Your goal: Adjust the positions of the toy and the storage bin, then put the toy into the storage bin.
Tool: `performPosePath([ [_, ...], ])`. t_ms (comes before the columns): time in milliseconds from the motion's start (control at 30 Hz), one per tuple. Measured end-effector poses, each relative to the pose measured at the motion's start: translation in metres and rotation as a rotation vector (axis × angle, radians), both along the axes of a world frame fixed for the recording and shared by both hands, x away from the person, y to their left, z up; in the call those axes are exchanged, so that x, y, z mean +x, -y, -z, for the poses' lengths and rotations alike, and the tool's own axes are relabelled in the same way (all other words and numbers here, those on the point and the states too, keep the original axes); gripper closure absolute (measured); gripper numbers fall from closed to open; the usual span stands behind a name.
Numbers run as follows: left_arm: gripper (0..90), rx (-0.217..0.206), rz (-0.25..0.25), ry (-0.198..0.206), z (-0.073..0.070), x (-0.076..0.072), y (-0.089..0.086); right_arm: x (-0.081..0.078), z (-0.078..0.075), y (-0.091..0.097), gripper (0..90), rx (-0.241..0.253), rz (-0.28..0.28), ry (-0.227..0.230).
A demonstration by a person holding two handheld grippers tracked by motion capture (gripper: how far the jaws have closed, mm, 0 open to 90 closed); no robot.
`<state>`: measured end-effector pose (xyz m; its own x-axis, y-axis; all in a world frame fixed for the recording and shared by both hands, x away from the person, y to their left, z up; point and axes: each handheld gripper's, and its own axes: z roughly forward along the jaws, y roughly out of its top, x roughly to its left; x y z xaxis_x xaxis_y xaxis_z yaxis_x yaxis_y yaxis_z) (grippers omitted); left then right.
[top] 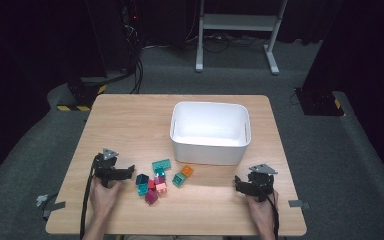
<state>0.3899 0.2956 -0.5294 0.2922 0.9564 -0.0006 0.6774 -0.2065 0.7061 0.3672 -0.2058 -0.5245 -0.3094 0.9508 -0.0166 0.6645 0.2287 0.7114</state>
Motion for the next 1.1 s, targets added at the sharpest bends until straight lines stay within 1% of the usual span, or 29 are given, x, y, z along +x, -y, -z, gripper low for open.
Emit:
performPosePath([
  [800,1.6,0.001,-0.001,0.001,0.0000,-0.0004,-0.0003,0.0001,-0.0001,0.0000,15.8,0.001,-0.002,0.000],
  [1000,1.6,-0.003,-0.013,0.001,0.0000,-0.0017,0.0004,0.0006,-0.0001,-0.0004,16.6,0.001,-0.008,0.002],
  [1100,1.6,-0.002,-0.011,0.001,0.0000,-0.0016,0.0003,0.0006,-0.0001,-0.0004,16.6,0.001,-0.008,0.002],
])
